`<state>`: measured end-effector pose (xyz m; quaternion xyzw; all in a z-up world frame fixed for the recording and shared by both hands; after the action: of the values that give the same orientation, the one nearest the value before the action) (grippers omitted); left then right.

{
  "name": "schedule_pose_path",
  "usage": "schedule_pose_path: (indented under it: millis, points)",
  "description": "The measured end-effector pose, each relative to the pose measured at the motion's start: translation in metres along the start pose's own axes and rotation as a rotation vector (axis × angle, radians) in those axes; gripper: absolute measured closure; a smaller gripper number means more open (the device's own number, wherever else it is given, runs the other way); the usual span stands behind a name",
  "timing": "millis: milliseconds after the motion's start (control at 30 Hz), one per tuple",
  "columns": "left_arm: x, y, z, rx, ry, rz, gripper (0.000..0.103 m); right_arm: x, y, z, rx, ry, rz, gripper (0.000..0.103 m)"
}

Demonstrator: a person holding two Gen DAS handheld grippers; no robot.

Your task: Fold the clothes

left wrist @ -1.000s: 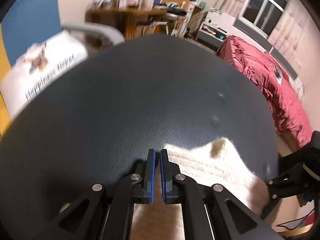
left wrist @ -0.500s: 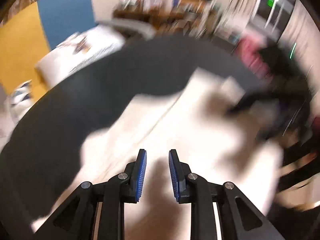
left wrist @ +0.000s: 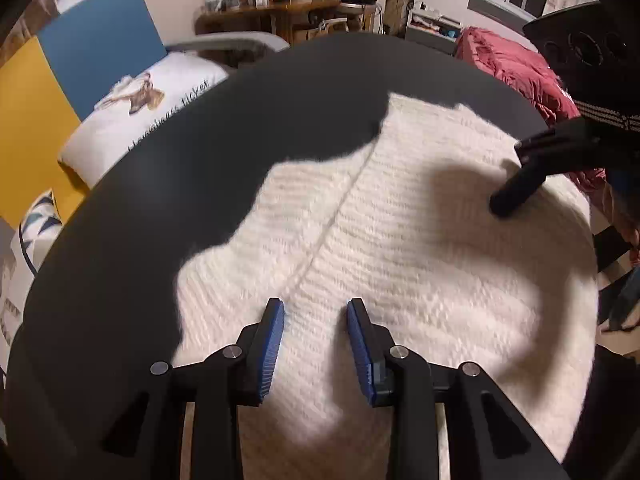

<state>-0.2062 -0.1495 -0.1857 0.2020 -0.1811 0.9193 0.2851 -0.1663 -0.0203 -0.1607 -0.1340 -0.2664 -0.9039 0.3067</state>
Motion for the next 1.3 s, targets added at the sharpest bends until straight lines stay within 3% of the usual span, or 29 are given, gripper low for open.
schedule_pose_path:
  millis: [33,67,133,333,433,500,633,733,800,833,900,1033,1100,1133,1167,1200,1300]
  points:
    - [0.000,0.001,-0.001,-0.010,-0.005,0.017,0.076,0.000,0.000,0.001,0.001,-0.007,-0.007,0.000]
    - [0.000,0.000,-0.001,-0.017,-0.023,0.021,0.096,0.000,0.000,0.002,0.001,-0.014,-0.013,0.000]
    - [0.001,0.000,0.000,-0.015,-0.050,0.023,0.098,0.001,0.000,0.005,0.002,-0.027,-0.026,0.000]
    - [0.009,0.013,-0.001,0.071,-0.094,0.106,0.099,0.001,0.006,0.009,0.004,-0.052,-0.033,0.000]
    - [0.008,0.014,0.004,0.068,-0.089,0.168,0.090,0.000,0.018,0.006,0.007,-0.041,-0.001,0.000]
    - [0.002,0.017,0.023,0.050,-0.126,0.214,0.087,-0.001,0.027,0.004,0.010,-0.034,0.021,0.000]
    - [-0.039,0.039,0.079,0.051,-0.229,0.363,0.085,-0.002,0.043,-0.001,0.015,-0.019,0.064,0.000]
    - [-0.081,0.056,0.107,0.067,-0.253,0.457,0.082,-0.003,0.055,-0.004,0.019,-0.008,0.096,0.000]
    - [-0.111,0.066,0.116,0.124,-0.221,0.515,0.082,-0.003,0.063,-0.006,0.022,0.000,0.118,0.000]
    - [-0.119,0.065,0.116,0.115,-0.216,0.532,0.082,-0.004,0.067,-0.007,0.023,0.004,0.128,0.000]
    - [-0.127,0.062,0.113,0.084,-0.207,0.534,0.078,-0.002,0.075,-0.014,0.019,0.019,0.139,0.000]
    - [-0.112,0.043,0.098,0.072,-0.146,0.430,0.074,0.003,0.080,-0.029,0.007,0.044,0.120,0.000]
    - [-0.107,0.038,0.080,0.114,-0.068,0.381,0.074,0.005,0.080,-0.032,0.002,0.050,0.117,0.000]
    - [-0.104,0.036,0.076,0.140,-0.065,0.355,0.074,0.006,0.080,-0.033,0.000,0.053,0.116,0.000]
    - [-0.102,0.035,0.072,0.166,-0.062,0.329,0.079,0.007,0.080,-0.034,-0.003,0.057,0.114,0.000]
    - [-0.099,0.033,0.069,0.189,-0.060,0.306,0.093,0.008,0.080,-0.035,-0.005,0.060,0.112,0.000]
    - [-0.102,0.036,0.072,0.214,-0.109,0.343,0.101,0.011,0.081,-0.036,-0.014,0.051,0.102,0.000]
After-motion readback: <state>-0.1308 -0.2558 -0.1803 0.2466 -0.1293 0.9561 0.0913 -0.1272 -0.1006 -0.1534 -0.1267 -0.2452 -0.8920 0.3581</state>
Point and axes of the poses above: each gripper's, at about its wrist camera, not at the fingertips, and z roughly against the way its jaws point, y to its left, x to its top, the point moved 7 cm from there along -z, roughly the way its jaws point, and after that the axes turned 14 degrees about -x, right-handed, at the moved point
